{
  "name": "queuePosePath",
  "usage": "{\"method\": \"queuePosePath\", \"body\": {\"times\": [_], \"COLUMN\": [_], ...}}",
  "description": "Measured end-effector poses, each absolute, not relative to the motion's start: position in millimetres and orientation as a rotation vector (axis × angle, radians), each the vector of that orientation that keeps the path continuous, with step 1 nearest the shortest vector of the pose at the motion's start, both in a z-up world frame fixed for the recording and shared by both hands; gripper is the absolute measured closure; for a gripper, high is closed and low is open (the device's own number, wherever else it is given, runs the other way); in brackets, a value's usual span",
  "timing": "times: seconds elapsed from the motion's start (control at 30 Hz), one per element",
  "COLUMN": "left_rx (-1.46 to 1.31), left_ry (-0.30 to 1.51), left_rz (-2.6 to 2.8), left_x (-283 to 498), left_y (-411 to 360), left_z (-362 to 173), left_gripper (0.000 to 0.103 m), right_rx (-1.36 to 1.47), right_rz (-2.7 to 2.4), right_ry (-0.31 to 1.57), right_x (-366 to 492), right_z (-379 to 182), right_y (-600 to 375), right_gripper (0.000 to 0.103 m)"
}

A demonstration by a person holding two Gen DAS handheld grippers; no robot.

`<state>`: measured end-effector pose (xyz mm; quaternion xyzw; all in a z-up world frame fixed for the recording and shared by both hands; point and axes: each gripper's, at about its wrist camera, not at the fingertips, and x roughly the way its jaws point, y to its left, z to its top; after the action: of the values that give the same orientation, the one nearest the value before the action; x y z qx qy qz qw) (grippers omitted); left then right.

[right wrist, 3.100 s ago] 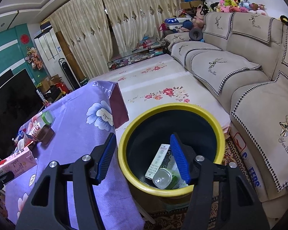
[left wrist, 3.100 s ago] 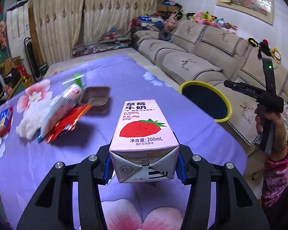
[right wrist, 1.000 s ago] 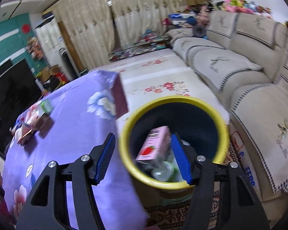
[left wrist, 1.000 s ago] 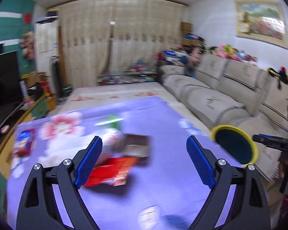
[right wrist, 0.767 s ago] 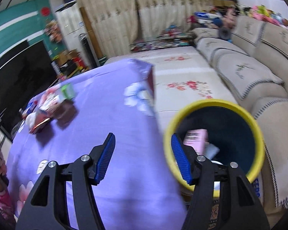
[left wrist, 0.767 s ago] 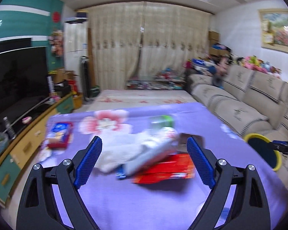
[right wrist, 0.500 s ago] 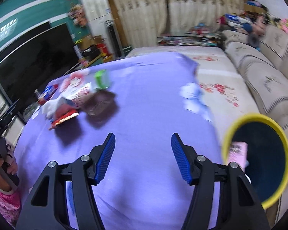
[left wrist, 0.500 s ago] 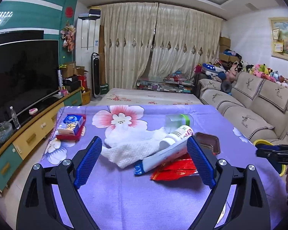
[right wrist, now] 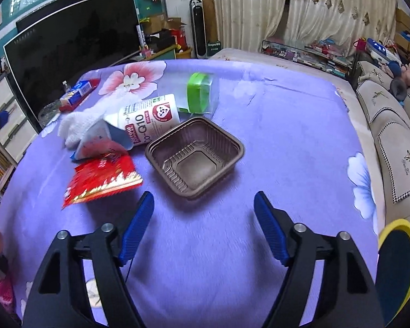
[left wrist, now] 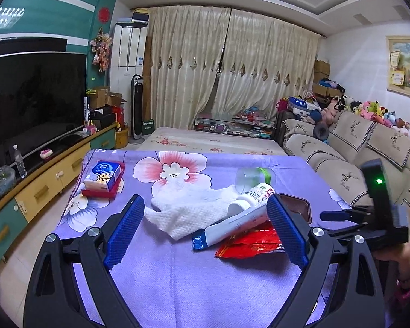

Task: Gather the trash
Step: 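Move the right gripper to the brown plastic tray and grasp it, then carry the brown tray over the yellow bin and open the right gripper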

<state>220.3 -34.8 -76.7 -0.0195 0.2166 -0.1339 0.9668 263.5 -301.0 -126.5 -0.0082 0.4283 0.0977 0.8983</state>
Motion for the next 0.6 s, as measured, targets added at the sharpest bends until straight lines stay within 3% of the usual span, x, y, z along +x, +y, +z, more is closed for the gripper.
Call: {"method": "queuePosePath", "body": {"times": [0.33, 0.53, 0.6], "left_rx": [-0.055, -0.048, -0.049], "left_ry": [0.446, 0.443, 0.444], "left_rz": [-0.289, -0.294, -0.296], "left_x": [218.8, 216.9, 216.6], "left_y": [-35.0, -38.0, -38.8], "left_z": [-76.6, -76.8, -77.1], "left_gripper": [0.013, 0.013, 0.013], "right_rx": [-0.05, -0.036, -0.032], "right_rz": [0.206, 0.201, 0.198], "right_ry": [0.903, 0.897, 0.891], "right_x": [300.4, 309.4, 310.7], "right_z": [-137.8, -139.0, -138.2], "right_y": [-279.5, -278.8, -280.4], "right_gripper": [0.022, 0.023, 0.028]}}
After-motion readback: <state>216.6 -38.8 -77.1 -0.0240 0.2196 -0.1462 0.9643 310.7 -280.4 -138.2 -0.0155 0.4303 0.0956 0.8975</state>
